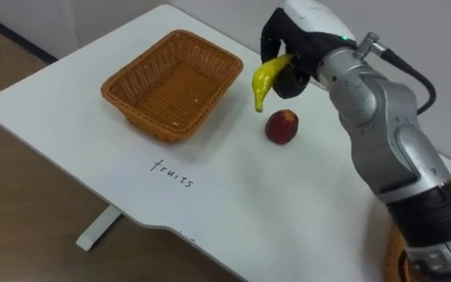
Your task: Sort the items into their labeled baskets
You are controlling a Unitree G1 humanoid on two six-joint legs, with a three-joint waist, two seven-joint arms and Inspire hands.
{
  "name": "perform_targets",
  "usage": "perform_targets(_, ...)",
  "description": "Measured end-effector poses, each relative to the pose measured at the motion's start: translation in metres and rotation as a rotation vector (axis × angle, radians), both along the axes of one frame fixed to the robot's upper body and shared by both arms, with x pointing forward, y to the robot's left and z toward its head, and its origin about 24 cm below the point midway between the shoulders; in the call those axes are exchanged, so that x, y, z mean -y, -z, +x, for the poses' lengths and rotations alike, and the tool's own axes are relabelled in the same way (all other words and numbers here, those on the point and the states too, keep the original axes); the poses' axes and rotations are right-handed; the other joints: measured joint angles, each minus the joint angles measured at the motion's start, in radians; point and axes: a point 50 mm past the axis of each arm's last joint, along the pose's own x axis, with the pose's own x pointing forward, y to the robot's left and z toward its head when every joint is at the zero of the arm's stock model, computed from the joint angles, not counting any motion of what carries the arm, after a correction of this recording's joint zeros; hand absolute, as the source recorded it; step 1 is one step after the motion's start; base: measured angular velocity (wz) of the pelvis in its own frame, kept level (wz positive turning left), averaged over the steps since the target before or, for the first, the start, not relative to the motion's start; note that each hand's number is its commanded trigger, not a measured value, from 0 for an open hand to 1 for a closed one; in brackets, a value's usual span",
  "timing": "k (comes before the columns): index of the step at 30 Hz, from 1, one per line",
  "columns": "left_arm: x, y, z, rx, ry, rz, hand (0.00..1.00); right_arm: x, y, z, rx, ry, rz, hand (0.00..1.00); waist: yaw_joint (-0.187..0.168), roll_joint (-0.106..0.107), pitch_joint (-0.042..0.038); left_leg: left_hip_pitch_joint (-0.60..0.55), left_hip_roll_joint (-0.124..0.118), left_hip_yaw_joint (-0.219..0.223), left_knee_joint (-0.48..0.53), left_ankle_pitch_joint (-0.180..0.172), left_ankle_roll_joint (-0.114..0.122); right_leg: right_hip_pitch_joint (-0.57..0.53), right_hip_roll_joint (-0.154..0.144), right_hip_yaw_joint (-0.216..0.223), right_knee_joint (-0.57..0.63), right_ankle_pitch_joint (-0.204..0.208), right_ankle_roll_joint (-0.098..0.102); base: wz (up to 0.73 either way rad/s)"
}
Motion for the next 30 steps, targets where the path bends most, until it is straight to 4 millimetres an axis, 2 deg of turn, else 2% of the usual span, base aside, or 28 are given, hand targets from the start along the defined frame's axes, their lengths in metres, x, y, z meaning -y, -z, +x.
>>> perform_targets(2, 0.0, 0.0, -0.003, -0.004, 0.0, -0.004, 0.0, -0.006, -0.001, 0.002, 0.002, -0.019, -0.012, 1.0, 0.012, 0.0, 0.0004, -0.003, -0.001, -0.007, 0.001, -0.001, 0.001, 0.0, -0.001, -0.005, 0.0, -0.001, 0.001, 0.09)
perform_targets(5, 0.0, 0.0, -0.003, -0.007, -0.001, -0.005, 0.0, -0.008, -0.007, 0.004, 0.028, -0.022, -0.003, 1.0, 0.014, 0.001, 0.0012, -0.007, -0.002, -0.023, 0.001, -0.001, 0.002, 0.003, -0.005, -0.024, 0.0, -0.001, 0.002, 0.16)
perform_targets(9, -0.001, -0.001, -0.006, -0.011, 0.0, -0.007, 0.0, -0.015, -0.011, 0.005, 0.057, -0.032, 0.022, 1.0, 0.016, -0.002, 0.0035, -0.004, -0.004, -0.027, 0.001, -0.001, 0.002, 0.008, -0.005, -0.027, 0.0, -0.004, 0.006, 0.04)
perform_targets(19, 0.001, 0.001, -0.008, -0.036, 0.007, -0.04, 0.0, -0.024, 0.003, 0.006, 0.007, -0.038, 0.009, 1.0, 0.042, -0.003, 0.0038, -0.006, -0.006, -0.052, 0.003, -0.002, 0.002, 0.015, -0.008, -0.057, 0.0, -0.007, 0.012, 0.06)
perform_targets(20, 0.001, 0.001, -0.009, -0.041, 0.002, -0.041, 0.0, -0.026, 0.004, 0.008, -0.002, -0.033, 0.012, 1.0, 0.043, -0.005, 0.0036, -0.006, -0.012, -0.052, 0.003, -0.002, 0.002, 0.015, -0.008, -0.057, 0.0, -0.008, 0.014, 0.07)
perform_targets(27, 0.002, 0.001, -0.009, -0.051, -0.004, -0.042, 0.0, -0.029, 0.003, 0.017, -0.016, -0.01, 0.007, 1.0, 0.065, -0.014, 0.0077, 0.0, -0.018, -0.057, 0.007, -0.004, 0.007, 0.027, -0.013, -0.064, -0.001, -0.012, 0.018, 0.03)
perform_targets(30, 0.002, 0.001, -0.008, -0.051, -0.001, -0.044, 0.0, -0.036, 0.005, 0.017, -0.015, -0.014, 0.034, 1.0, 0.069, -0.016, 0.0077, -0.002, -0.018, -0.064, 0.011, -0.007, 0.01, 0.029, -0.016, -0.065, -0.001, -0.014, 0.022, 0.07)
